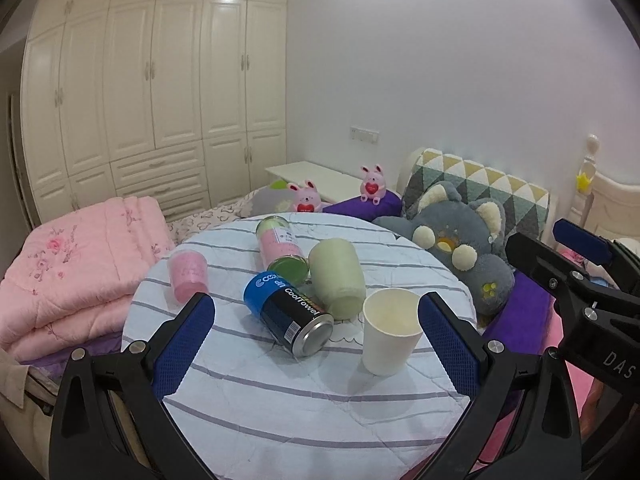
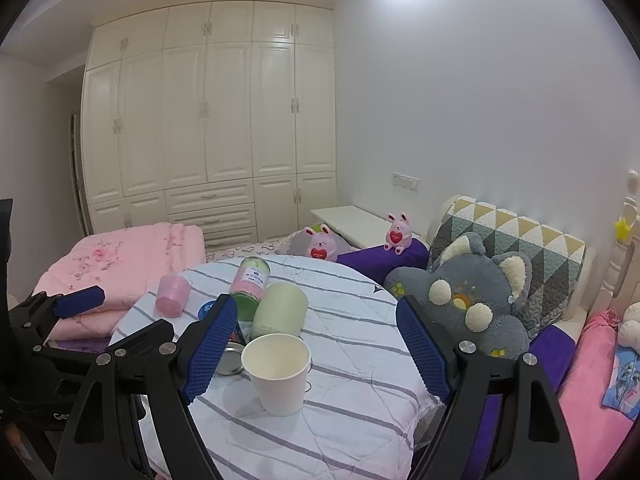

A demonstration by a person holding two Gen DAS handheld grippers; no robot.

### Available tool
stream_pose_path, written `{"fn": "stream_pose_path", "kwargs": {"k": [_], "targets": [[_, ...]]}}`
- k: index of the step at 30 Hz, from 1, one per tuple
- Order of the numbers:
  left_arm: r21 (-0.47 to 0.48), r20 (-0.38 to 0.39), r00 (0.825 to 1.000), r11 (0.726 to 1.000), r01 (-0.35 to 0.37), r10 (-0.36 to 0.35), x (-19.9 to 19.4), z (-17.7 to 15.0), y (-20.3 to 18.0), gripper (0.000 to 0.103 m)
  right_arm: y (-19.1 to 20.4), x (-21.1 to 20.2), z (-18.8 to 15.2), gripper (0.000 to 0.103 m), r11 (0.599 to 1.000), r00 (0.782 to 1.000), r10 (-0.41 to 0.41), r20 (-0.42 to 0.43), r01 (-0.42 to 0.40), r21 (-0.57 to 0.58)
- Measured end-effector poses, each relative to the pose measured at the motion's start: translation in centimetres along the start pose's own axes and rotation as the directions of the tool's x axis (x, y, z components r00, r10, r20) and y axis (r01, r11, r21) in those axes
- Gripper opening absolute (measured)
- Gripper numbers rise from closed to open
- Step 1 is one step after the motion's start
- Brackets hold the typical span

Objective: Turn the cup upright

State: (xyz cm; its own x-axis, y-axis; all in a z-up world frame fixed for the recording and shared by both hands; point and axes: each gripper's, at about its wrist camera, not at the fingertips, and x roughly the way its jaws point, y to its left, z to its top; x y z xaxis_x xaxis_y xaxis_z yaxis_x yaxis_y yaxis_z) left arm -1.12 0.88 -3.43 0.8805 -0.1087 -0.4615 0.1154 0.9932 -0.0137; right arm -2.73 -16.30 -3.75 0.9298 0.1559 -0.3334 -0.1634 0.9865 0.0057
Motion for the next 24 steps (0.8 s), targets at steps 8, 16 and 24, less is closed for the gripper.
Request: {"fn": "stream_pose_path", "kwargs": {"k": [8,16,24], "targets": [[0.001,-0.011,1.0,1.0,-0.017,0.017,0.6,0.1,0.1,0.103,0.0,0.5,0.0,0.083,1.0,1.0,-0.008,0.002,0.008,-0.006],[-0.002,-0.016,1.0,1.0,-0.013,0.013,1.1,0.1,0.3,0.103,0.0,0.9,0.1,0.083,1.0,1.0,-0.012,-0.012,0.012,-0.003],[0.006,-0.015,1.0,1.0,-0.027,0.027,1.4,0.0,0.0,0.103,-0.2,1.3,0.0,0.083,1.0,1.0,-0.012,-0.029,0.012,0.002]]}}
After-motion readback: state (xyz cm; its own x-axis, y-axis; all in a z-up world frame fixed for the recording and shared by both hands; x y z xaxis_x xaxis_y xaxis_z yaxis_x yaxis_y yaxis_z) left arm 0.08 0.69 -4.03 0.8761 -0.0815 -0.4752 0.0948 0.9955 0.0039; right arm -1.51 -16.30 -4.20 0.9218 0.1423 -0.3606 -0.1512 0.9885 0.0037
